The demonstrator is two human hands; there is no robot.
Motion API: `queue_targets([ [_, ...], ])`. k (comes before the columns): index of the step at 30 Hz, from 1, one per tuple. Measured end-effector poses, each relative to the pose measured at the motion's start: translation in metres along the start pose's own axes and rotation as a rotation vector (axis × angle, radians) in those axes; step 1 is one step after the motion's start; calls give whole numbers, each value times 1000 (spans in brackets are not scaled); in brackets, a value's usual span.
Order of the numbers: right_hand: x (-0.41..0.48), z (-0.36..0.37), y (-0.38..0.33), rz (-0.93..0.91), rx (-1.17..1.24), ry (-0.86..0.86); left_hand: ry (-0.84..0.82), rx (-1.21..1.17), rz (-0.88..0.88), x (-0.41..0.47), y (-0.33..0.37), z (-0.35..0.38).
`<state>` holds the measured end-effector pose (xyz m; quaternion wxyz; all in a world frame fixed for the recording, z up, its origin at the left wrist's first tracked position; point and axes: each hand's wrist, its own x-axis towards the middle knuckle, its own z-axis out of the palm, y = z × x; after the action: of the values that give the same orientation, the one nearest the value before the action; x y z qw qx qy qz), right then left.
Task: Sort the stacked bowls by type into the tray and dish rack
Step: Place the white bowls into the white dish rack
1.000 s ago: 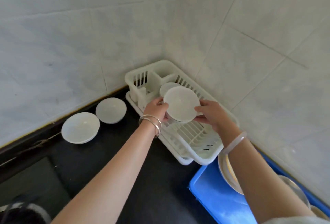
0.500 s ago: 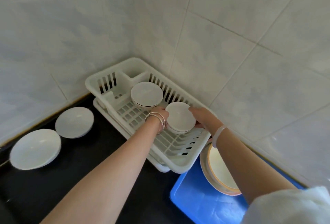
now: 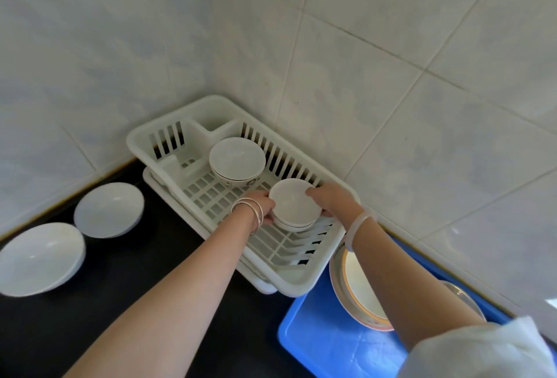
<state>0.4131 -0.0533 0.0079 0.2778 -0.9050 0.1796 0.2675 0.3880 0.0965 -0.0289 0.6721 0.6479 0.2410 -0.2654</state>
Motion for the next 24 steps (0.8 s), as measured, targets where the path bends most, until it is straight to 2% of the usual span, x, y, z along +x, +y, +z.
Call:
queue_targets([
  [7,-11,8,0,-106,-124,58,65,26,91,2,2,-1],
  [13,-23,22,4,-177,-193,148,36,104,96,-8,8,-2],
  [17,-36,15,2,-214,-161,191,47,157,130,-19,17,-15],
  [20,-54,11,-6,-301,-84,203,73,156,240,-33,18,-33],
  [24,-90,24,-29,-413,95,113,183,155,352,-66,5,-67],
])
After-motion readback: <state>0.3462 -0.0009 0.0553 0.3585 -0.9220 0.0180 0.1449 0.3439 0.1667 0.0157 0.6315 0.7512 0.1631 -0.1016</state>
